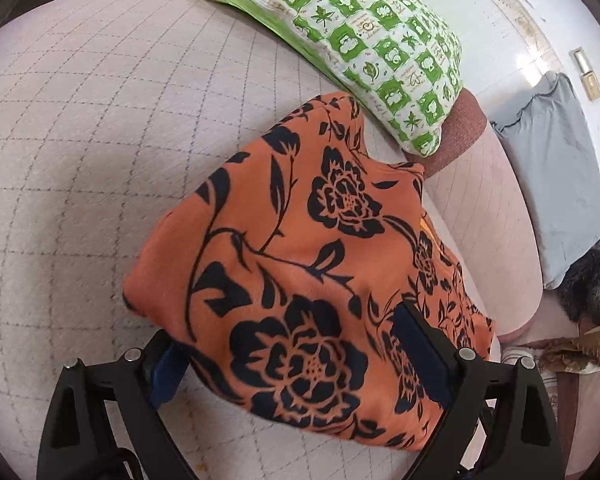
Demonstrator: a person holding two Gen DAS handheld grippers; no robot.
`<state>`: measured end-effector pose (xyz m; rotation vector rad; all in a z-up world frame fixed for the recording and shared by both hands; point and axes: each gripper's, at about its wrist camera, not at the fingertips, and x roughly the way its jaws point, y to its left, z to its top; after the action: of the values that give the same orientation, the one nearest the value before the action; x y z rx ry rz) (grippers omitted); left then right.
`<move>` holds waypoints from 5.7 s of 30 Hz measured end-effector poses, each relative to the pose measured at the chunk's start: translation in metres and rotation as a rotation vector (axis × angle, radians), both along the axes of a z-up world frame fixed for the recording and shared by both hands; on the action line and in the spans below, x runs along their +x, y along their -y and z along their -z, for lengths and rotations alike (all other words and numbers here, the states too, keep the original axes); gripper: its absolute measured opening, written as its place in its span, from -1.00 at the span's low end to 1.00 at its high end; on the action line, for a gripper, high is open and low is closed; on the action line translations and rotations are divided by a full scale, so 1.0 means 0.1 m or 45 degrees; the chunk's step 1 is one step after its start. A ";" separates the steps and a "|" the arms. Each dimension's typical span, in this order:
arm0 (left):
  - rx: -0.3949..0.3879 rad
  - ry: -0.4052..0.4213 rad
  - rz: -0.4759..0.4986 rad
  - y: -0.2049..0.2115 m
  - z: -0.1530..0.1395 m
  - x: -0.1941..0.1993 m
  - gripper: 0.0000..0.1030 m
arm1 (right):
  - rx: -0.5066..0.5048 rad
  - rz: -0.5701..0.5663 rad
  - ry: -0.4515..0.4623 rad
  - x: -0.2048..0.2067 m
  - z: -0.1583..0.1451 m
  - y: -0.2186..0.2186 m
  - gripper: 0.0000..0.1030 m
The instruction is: Fold small clothes
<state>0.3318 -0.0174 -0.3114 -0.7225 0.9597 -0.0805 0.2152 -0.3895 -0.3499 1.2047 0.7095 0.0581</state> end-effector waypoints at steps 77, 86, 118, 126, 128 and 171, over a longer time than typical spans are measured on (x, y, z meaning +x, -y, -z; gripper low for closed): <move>0.038 0.041 0.169 -0.39 -0.05 -1.90 -0.51 | -0.543 -0.268 -0.185 -0.97 -0.45 -0.15 -0.57; -0.066 0.047 0.134 -0.80 -0.07 -2.22 0.10 | -0.505 -0.442 -0.215 -1.20 -0.72 -0.11 -0.35; 0.228 0.325 0.341 0.04 -0.44 -1.89 -0.54 | -0.591 -0.601 -0.032 -0.19 -0.24 -0.94 -0.57; 0.393 0.479 0.662 1.19 -1.03 -2.18 -0.54 | -0.235 -0.424 0.107 -0.54 -0.53 0.04 -0.50; 0.425 0.511 0.782 1.65 -1.03 -2.30 -0.51 | -0.126 -0.384 0.163 -0.63 -0.55 0.30 -0.48; 0.490 0.428 1.141 1.78 -0.38 -2.41 0.49 | -0.431 -0.052 -0.189 -0.12 -0.64 1.37 0.08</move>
<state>0.0904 -0.1953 -0.2733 0.1175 0.8736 -0.7572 0.2029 -0.5261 -0.2859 0.8759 0.8370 -0.1149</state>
